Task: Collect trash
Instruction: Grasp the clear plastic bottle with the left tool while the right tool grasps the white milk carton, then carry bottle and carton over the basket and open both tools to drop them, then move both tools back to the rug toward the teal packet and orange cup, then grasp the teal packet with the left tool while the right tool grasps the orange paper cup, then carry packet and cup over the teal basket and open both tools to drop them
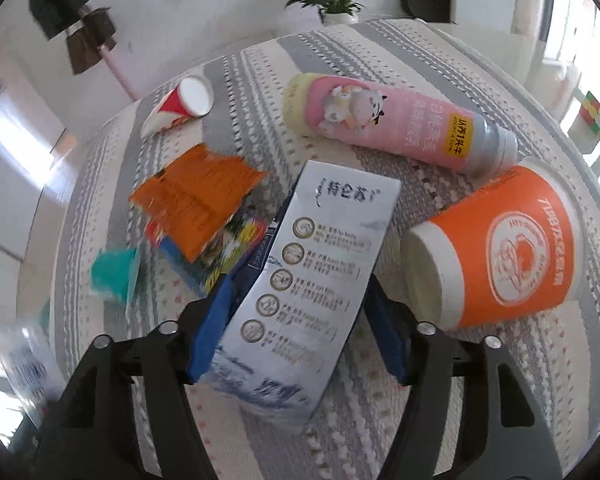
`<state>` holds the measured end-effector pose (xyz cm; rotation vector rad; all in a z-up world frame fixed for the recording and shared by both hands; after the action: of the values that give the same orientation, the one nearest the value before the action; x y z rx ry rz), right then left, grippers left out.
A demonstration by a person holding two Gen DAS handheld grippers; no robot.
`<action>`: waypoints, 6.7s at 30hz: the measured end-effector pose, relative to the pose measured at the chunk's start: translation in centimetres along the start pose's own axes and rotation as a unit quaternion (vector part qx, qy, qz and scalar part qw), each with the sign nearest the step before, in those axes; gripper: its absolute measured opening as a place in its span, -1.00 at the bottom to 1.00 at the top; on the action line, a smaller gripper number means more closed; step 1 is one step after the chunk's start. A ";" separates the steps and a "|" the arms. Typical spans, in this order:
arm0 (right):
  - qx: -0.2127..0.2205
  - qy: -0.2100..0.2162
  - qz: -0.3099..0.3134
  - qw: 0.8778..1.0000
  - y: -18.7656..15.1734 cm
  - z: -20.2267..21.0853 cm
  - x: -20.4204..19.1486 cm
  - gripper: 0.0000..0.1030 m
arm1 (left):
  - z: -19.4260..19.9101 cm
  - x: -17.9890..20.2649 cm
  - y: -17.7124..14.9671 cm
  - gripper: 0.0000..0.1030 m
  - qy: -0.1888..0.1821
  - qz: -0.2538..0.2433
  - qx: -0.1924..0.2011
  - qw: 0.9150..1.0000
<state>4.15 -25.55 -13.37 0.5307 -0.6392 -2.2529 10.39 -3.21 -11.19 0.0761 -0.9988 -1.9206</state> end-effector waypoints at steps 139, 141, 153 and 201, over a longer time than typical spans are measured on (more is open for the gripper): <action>0.031 0.000 0.027 0.999 2.7 3.6 13.3 0.62 | -9.1 5.1 5.2 -0.01 0.072 -0.128 0.041 0.988; 0.022 0.019 0.028 0.999 2.4 3.4 12.6 0.62 | -9.0 5.1 5.2 -0.01 0.072 -0.127 0.042 0.988; -0.014 0.179 0.165 0.970 -1.0 6.4 3.8 0.61 | -7.4 3.8 6.3 -0.01 0.077 -0.114 0.063 0.988; 0.035 0.203 0.170 0.964 -1.6 4.2 2.4 -0.10 | -3.8 1.1 5.6 -0.01 0.086 -0.111 0.072 0.988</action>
<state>-0.57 -25.15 -11.36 0.8245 -0.5493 -1.7367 15.44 -7.66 -9.63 0.4442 -1.0450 -1.9992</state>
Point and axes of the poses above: each gripper's, at about its wrist camera, not at the fingertips, and z roughly against the way its jaws point, x to its right, y to its top, the point moved 2 cm from there along -z, roughly the way its jaws point, and after that the axes turned 10 degrees about x, right-handed, at the moved point
